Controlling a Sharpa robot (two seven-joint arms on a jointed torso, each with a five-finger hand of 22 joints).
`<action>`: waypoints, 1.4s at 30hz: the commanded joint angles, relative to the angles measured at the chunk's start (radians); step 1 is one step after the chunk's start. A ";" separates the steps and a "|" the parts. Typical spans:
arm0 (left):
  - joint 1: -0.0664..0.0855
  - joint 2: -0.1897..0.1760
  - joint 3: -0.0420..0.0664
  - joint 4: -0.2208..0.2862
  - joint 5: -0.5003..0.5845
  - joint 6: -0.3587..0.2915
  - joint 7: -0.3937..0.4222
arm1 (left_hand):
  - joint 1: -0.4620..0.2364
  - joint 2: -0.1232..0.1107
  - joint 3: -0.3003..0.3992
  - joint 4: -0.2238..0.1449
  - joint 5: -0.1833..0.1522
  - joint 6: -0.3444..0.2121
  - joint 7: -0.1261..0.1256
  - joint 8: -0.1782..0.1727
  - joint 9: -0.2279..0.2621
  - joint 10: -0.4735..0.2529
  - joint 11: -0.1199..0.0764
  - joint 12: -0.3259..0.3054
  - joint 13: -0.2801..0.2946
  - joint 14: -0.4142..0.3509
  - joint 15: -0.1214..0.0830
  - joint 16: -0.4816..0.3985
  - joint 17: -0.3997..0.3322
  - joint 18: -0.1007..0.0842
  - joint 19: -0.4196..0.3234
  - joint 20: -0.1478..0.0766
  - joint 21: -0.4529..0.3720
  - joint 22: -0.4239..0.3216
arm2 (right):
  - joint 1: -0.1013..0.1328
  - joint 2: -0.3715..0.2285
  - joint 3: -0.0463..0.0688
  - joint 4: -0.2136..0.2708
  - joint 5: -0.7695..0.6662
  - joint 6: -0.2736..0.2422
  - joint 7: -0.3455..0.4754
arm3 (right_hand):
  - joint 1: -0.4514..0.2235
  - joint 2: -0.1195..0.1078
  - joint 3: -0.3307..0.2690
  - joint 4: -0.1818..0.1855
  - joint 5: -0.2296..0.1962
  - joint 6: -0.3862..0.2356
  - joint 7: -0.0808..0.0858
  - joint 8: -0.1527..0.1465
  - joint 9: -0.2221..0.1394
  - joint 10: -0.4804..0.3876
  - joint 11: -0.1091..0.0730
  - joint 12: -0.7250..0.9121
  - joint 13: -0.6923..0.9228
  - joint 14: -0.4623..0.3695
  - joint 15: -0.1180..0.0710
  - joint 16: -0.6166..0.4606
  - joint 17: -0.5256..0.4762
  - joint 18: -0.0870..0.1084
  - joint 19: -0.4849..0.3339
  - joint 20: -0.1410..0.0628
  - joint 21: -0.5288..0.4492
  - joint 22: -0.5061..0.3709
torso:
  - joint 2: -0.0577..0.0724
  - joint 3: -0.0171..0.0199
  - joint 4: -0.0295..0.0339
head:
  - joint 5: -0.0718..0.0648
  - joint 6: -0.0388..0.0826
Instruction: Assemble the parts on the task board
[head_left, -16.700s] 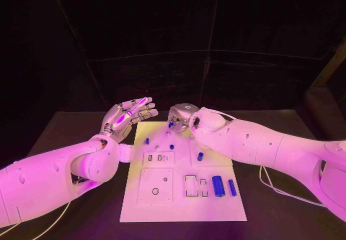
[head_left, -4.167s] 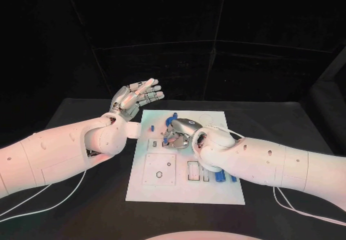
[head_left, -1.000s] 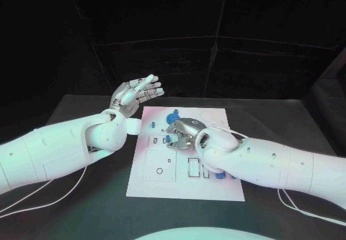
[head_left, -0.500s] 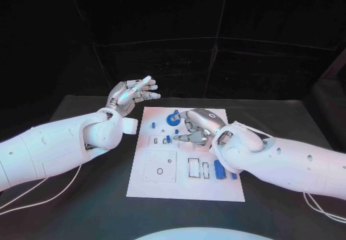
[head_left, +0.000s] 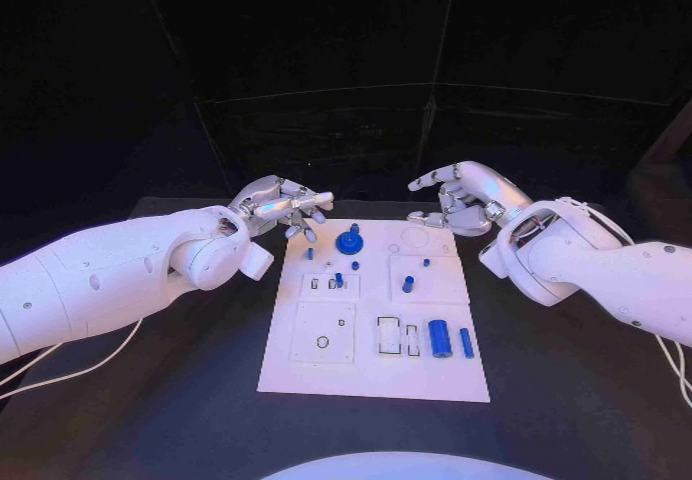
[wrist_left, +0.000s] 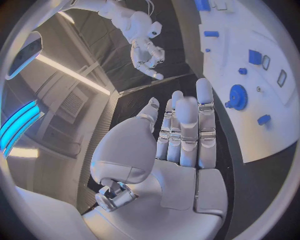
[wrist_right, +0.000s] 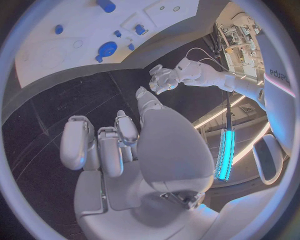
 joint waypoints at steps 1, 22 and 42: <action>0.015 0.012 0.001 -0.001 -0.301 0.128 -0.362 | -0.014 0.015 -0.004 0.032 0.005 -0.029 0.007 0.031 0.016 -0.037 0.002 0.093 0.069 0.066 -0.011 0.253 0.296 0.005 0.031 -0.011 0.070 0.042 | 0.007 -0.006 0.001 -0.015 0.132 0.034 0.015 | 0.004 0.009 -0.007 -0.001 0.007 0.011 0.000 0.005 0.002 -0.001 -0.006 0.000 0.001 0.077 0.003 -0.006 0.140 -0.006 -0.007 -0.001 -0.008 -0.006 | -0.016 0.0075 -0.0051 | 0.005 -0.002; 0.063 0.199 0.001 -0.099 -0.536 0.425 -0.821 | -0.040 0.035 -0.109 0.250 0.002 -0.183 -0.019 0.394 0.160 -0.209 -0.018 0.507 0.337 0.081 -0.029 0.442 0.576 -0.091 0.208 -0.029 0.679 0.851 | 0.015 0.010 0.003 -0.058 0.124 0.114 -0.039 | 0.008 0.020 -0.009 -0.006 0.056 0.021 -0.003 0.014 0.000 0.009 -0.009 0.016 0.013 0.073 0.000 -0.014 0.126 -0.004 -0.014 -0.003 -0.016 -0.020 | -0.025 0.0168 -0.0116 | 0.015 -0.016; 0.071 0.260 -0.033 -0.136 -0.548 0.457 -0.857 | -0.025 0.041 -0.162 0.244 0.003 -0.225 -0.033 0.511 0.220 -0.182 -0.030 0.650 0.472 0.087 -0.038 0.457 0.602 -0.098 0.206 -0.037 0.715 0.903 | 0.015 0.031 0.003 -0.077 0.121 0.129 -0.035 | 0.003 0.026 -0.011 -0.003 0.062 0.024 -0.003 0.017 0.000 0.010 -0.009 0.017 0.013 0.073 0.000 -0.015 0.125 -0.003 -0.015 -0.004 -0.017 -0.022 | -0.025 0.0162 -0.0120 | 0.013 -0.032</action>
